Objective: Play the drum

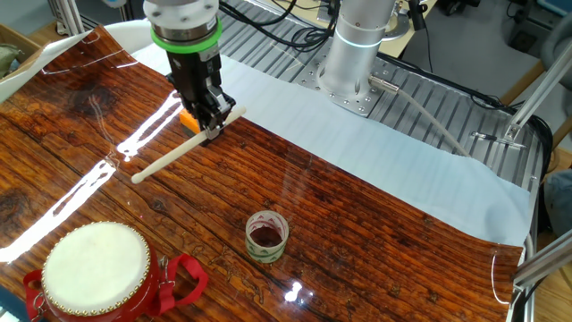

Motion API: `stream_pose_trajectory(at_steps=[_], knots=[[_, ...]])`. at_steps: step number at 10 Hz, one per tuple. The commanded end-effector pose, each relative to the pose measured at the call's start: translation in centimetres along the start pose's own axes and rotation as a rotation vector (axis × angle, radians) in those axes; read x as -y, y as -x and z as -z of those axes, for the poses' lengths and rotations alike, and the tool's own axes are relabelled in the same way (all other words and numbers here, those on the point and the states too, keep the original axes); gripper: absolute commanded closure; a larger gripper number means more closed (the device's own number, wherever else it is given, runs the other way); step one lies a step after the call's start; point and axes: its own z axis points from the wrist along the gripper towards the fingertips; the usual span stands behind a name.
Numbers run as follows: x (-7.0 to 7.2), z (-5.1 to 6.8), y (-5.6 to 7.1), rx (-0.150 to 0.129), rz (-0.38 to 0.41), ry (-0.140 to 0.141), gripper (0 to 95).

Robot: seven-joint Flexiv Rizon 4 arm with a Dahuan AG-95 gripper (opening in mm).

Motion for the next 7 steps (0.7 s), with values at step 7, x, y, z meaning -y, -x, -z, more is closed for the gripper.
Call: stream_pose_trajectory(at_steps=[7], knots=[[0.07, 0.00, -0.26, 0.020, -0.012, 0.001, 95.0]])
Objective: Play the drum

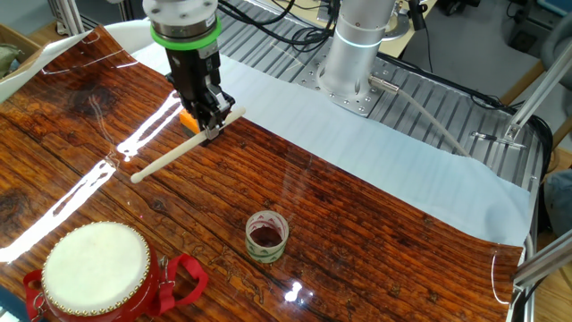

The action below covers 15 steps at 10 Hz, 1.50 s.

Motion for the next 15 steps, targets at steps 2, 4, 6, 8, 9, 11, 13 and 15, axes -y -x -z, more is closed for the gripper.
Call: stream_pose_trajectory(at_steps=[2, 4, 6, 8, 9, 11, 13, 15], knots=[[0.0, 0.0, 0.2, 0.010, 0.013, -0.004, 95.0], [0.4, 0.4, 2.3, 0.024, 0.041, -0.002, 95.0], [0.6, 1.2, 5.6, 0.015, 0.054, -0.010, 95.0], [0.2, 0.8, 9.0, -0.055, 0.041, -0.037, 95.0], [0.0, 0.2, 9.8, -0.085, 0.022, -0.048, 95.0], [0.1, -0.9, 10.6, -0.123, 0.010, -0.071, 95.0], [1.0, -2.2, 11.3, -0.154, 0.007, -0.079, 95.0], [1.4, -3.1, 11.6, -0.171, 0.000, -0.090, 95.0]])
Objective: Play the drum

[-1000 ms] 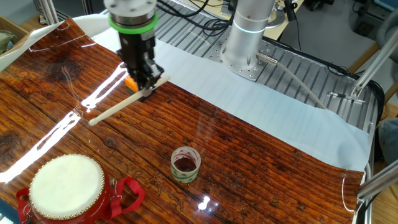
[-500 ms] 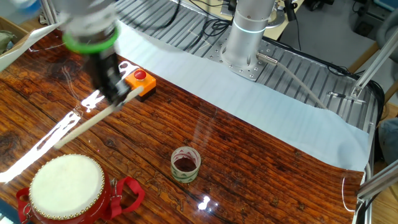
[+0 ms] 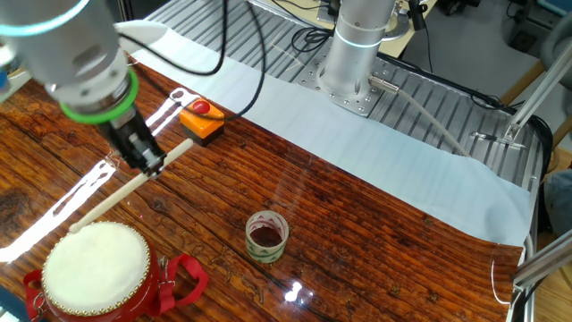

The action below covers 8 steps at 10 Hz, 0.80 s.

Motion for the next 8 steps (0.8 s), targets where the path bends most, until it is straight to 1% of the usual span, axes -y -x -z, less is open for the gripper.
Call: stream_pose_trajectory(at_steps=[1, 3, 5, 6, 7, 8], knots=[[0.3, -0.6, 0.5, -0.015, 0.002, -0.013, 95.0], [0.3, -0.7, 0.5, -0.021, 0.019, -0.001, 95.0], [-0.2, -1.4, 0.7, -0.030, 0.018, -0.003, 95.0], [-0.5, -1.9, 0.9, -0.029, 0.017, -0.002, 95.0], [-0.6, -2.1, 0.9, -0.029, 0.016, -0.004, 95.0], [-1.4, -3.4, 1.7, -0.034, 0.011, -0.006, 95.0]])
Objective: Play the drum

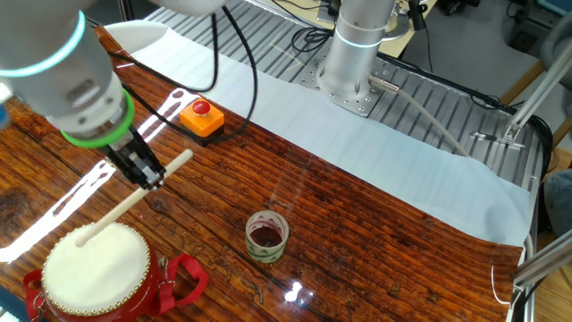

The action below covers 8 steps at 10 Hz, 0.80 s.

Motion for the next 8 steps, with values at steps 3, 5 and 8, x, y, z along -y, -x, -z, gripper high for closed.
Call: stream_pose_trajectory(at_steps=[3, 5, 8], knots=[[-1.9, -4.3, 2.6, -0.013, 0.003, 0.000, 95.0], [-2.1, -4.8, 2.8, -0.016, 0.000, -0.007, 95.0], [-1.1, -0.1, 0.5, -0.038, -0.002, -0.010, 95.0]])
